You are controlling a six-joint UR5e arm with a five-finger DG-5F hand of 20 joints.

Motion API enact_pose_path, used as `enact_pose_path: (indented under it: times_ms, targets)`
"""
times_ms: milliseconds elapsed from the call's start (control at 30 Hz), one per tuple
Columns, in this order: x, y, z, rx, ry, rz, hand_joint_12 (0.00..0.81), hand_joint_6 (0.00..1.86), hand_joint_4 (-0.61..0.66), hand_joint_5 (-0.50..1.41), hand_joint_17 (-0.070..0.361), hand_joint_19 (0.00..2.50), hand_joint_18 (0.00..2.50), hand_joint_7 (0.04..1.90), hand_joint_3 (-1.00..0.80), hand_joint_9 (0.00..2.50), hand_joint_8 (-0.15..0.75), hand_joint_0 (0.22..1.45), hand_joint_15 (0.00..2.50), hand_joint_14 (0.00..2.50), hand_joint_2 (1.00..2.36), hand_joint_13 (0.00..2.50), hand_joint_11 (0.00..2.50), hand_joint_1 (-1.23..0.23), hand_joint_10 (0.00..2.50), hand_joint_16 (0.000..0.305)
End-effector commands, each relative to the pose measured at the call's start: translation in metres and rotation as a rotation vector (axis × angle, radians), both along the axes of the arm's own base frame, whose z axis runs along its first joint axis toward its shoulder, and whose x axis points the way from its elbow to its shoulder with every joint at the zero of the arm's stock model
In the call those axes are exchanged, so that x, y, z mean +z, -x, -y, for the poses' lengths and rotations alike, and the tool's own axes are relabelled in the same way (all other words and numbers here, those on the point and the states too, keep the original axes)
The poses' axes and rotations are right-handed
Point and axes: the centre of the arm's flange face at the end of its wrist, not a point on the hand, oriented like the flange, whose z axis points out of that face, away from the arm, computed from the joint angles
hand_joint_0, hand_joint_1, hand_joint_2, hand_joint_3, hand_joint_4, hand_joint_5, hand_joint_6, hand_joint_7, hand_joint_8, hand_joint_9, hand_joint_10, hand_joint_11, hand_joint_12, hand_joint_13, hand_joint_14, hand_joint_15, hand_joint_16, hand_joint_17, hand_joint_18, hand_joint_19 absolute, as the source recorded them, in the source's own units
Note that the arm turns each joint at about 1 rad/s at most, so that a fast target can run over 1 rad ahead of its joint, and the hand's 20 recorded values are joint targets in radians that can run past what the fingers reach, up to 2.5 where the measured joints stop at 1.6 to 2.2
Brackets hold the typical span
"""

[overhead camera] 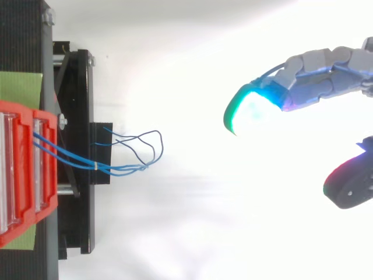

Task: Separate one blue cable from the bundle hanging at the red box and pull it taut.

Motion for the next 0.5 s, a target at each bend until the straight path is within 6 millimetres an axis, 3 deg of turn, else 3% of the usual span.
enact_pose_path:
  times_ms: [0, 100, 333, 467]
  targets:
    - [-0.012, -0.004, 0.002, -0.011, 0.003, -0.011, 0.301, 0.5, 0.29, -0.22, 0.067, 0.14, 0.34, 0.82, -0.5, 0.59, 0.337, 0.54, 0.14, 0.0, 1.0, 0.52, 0.21, -0.71, 0.0, 0.03]
    - [-0.022, -0.006, 0.005, -0.016, 0.005, -0.028, 0.301, 0.5, 0.29, -0.21, 0.067, 0.15, 0.36, 0.83, -0.5, 0.61, 0.34, 0.54, 0.15, 0.0, 1.0, 0.54, 0.22, -0.7, 0.01, 0.03]
    - [-0.022, -0.009, 0.01, -0.028, 0.03, -0.009, 0.301, 0.5, 0.29, -0.21, 0.067, 0.17, 0.38, 0.83, -0.5, 0.62, 0.342, 0.54, 0.16, 0.01, 1.0, 0.56, 0.23, -0.69, 0.01, 0.03]
    - [-0.039, -0.016, 0.013, -0.039, 0.041, -0.017, 0.301, 0.5, 0.29, -0.21, 0.067, 0.17, 0.39, 0.84, -0.5, 0.64, 0.345, 0.54, 0.17, 0.01, 1.0, 0.57, 0.24, -0.69, 0.01, 0.03]
